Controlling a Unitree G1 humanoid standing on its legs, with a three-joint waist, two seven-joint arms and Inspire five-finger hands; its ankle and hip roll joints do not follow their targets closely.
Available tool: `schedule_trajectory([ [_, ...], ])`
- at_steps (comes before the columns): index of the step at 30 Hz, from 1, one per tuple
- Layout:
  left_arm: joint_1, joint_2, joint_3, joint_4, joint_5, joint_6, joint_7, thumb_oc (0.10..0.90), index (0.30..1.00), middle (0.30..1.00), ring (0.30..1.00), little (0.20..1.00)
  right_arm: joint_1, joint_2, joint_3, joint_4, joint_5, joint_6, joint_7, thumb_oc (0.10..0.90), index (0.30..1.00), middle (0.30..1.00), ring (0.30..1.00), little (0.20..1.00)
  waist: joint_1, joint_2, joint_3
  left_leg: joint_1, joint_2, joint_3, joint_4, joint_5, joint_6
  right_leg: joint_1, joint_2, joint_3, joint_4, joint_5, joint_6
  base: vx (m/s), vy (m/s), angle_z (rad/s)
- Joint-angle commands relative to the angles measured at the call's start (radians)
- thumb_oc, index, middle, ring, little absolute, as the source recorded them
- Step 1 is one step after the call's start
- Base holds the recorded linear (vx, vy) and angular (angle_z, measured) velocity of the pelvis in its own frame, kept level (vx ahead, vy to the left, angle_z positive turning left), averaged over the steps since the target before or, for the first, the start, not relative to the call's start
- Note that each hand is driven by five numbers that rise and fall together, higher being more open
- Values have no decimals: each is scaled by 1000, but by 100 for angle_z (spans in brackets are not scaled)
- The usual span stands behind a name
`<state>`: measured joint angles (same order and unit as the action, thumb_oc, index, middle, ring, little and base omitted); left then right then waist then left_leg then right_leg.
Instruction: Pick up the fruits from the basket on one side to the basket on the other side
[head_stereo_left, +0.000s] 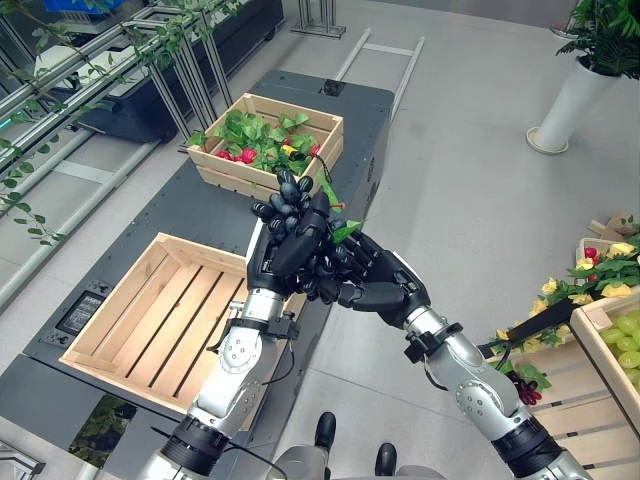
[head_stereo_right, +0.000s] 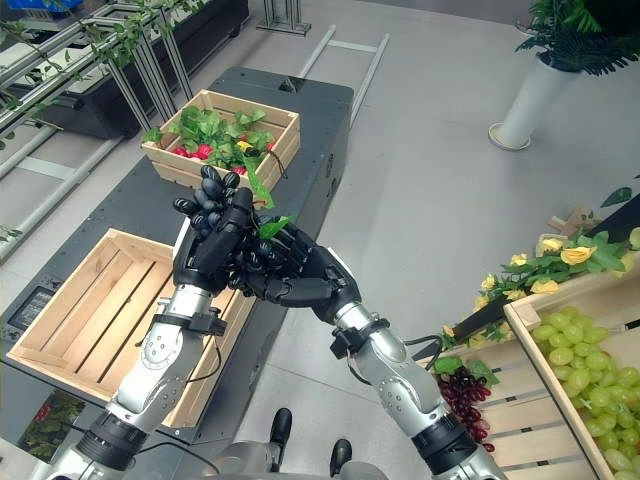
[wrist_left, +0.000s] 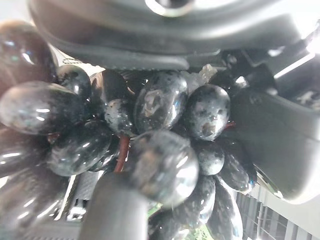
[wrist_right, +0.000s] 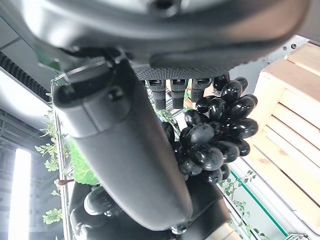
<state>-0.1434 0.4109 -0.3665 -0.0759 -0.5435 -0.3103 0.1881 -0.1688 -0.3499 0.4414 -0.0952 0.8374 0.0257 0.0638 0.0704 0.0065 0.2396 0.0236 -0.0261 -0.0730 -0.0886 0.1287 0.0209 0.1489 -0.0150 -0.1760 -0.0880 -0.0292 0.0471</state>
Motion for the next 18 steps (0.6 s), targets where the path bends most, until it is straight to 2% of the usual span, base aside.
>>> schedule_trajectory([
  [1,-30,-25,-31,-7,17,-89,-69,400,300,300,300,300,-42,76,21,-97,49,-95,18,800,900,900,900,900,-7,-27,-174,58,-32,45,1,-169,-4,-47,-26,21,1,18,41,0,0,0],
  [6,-35,-21,-43,-31,-1,-95,-118,400,300,300,300,300,-31,54,40,-83,15,-45,39,800,900,900,900,900,-9,-28,-174,57,-31,49,1,-169,-3,-49,-26,21,1,19,42,0,0,0],
  [11,-36,-22,-45,-43,-110,-102,-182,400,300,300,300,300,-24,29,42,-60,20,-17,51,800,900,900,900,900,-11,-32,-173,58,-31,51,1,-170,-3,-50,-27,22,1,21,44,0,0,0],
  [13,-30,-30,-37,-57,-196,-110,-221,400,300,300,300,300,-21,15,37,-49,36,-3,49,800,900,900,900,900,-12,-35,-174,58,-30,54,1,-170,-5,-51,-28,22,1,23,46,0,0,0],
  [18,-28,-50,-34,-98,-259,-109,-270,400,300,300,300,300,-19,17,31,-33,33,7,24,800,900,900,900,900,-11,-38,-174,58,-30,51,1,-170,-4,-52,-27,25,1,27,45,0,0,0],
])
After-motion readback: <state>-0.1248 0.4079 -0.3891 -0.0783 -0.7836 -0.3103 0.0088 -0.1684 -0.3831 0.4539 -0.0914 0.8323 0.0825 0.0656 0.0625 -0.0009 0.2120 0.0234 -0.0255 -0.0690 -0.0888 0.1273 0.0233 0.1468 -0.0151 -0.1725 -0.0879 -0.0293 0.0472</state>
